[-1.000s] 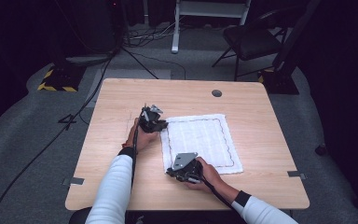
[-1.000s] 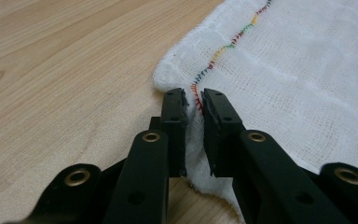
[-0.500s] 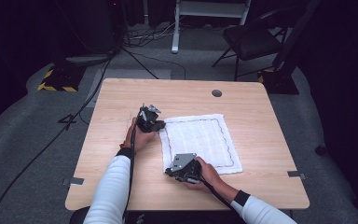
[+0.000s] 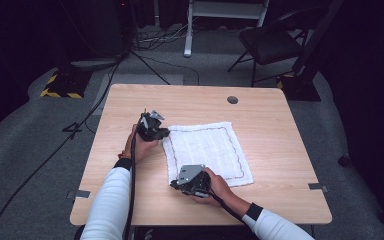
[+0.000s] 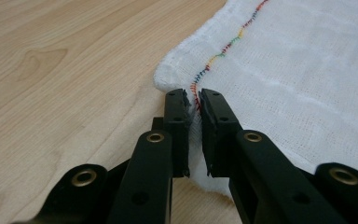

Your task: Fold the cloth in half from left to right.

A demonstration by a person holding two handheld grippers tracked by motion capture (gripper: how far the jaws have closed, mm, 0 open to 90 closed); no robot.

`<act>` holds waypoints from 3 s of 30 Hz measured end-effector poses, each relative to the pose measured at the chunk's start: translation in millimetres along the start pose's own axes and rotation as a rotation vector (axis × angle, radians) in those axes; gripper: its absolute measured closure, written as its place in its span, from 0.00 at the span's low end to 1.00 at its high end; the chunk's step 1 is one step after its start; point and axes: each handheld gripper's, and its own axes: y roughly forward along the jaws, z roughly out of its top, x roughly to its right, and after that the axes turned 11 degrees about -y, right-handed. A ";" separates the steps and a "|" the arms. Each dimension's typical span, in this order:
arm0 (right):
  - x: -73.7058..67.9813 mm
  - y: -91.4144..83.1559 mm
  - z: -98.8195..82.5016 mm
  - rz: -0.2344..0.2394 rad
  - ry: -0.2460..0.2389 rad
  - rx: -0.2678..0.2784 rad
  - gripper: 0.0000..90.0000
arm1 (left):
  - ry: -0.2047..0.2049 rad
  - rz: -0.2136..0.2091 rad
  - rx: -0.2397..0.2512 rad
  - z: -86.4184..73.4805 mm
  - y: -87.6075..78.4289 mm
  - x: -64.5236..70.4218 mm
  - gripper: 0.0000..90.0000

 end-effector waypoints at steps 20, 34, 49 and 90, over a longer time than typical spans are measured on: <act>8.9 -42.1 -4.7 -0.081 0.039 0.052 0.97 | 0.025 -0.023 0.097 25.1 -1.3 30.5 0.91; 16.2 -89.6 -30.2 -0.161 0.103 0.077 0.97 | 0.084 -0.032 0.111 52.4 20.0 68.2 0.91; 24.8 -125.4 -64.4 -0.224 0.167 0.050 0.97 | 0.098 -0.034 0.127 69.8 41.8 90.1 0.91; 23.2 -164.5 -149.2 -0.332 0.354 -0.135 0.81 | 0.199 -0.040 0.103 97.8 110.3 161.2 0.72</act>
